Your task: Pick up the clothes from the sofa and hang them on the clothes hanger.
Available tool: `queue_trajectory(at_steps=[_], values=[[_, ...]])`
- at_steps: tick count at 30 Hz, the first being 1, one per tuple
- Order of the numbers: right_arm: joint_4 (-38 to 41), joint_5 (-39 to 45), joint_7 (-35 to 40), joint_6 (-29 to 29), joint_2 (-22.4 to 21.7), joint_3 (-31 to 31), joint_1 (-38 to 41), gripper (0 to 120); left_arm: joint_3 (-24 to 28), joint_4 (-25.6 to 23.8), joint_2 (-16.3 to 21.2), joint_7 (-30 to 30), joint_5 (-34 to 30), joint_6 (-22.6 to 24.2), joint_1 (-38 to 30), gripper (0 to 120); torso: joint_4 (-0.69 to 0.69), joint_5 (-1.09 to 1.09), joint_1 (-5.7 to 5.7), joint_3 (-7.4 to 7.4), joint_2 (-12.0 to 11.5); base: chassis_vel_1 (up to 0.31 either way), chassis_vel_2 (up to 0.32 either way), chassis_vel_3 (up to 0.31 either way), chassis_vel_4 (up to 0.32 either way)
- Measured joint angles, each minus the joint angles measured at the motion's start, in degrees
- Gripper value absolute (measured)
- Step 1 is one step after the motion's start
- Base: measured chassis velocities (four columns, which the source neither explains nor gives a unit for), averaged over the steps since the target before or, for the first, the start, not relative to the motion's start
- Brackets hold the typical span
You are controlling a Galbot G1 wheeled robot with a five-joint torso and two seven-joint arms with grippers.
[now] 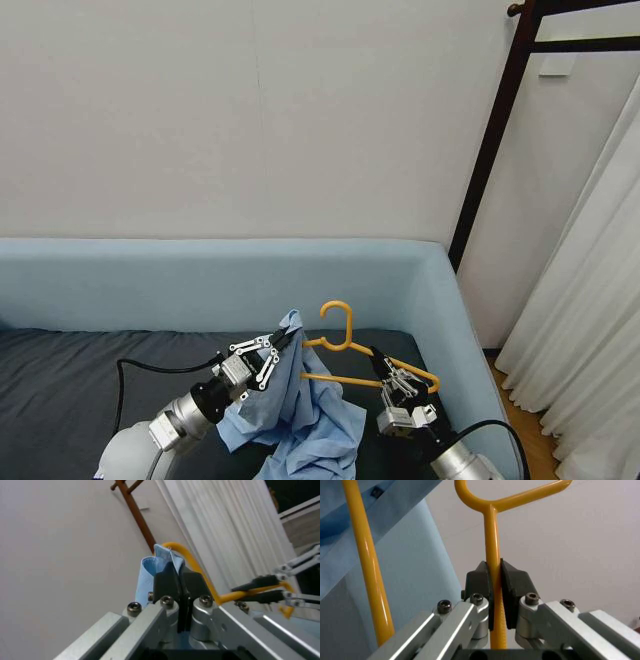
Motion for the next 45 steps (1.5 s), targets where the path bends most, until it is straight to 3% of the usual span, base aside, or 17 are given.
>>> queue_trajectory(at_steps=[11,19,28,42,45], values=[[2.3,7.2,-0.6,-0.6,0.6,-0.2,1.4,5,1.7,1.8,-1.7,5.8,1.2,-2.3,1.5,0,0.01,0.00,0.00,0.00,0.0,0.000,0.000,0.000,0.000],[3.4,13.0,1.3,-7.1,0.6,0.6,1.2,5,0.3,1.1,-2.1,8.5,1.3,-3.9,3.2,0,0.00,0.00,0.00,0.00,0.0,0.000,0.000,0.000,0.000],[4.3,16.5,2.9,-10.1,0.9,1.3,0.9,5,-3.0,0.9,-0.6,8.7,0.7,-5.4,4.6,0,0.00,0.00,0.00,0.00,0.0,0.000,0.000,0.000,0.000],[7.8,20.1,3.5,-11.7,0.7,1.0,-0.5,5,-1.6,4.0,-0.4,9.0,2.1,-6.7,4.9,0,0.00,0.00,0.00,0.00,0.0,0.000,0.000,0.000,0.000],[8.5,20.9,3.6,-11.1,0.1,1.2,-1.1,5,-0.7,5.3,0.0,6.7,2.2,-7.7,4.6,0,0.00,0.00,0.00,0.00,0.0,0.000,0.000,0.000,0.000]])
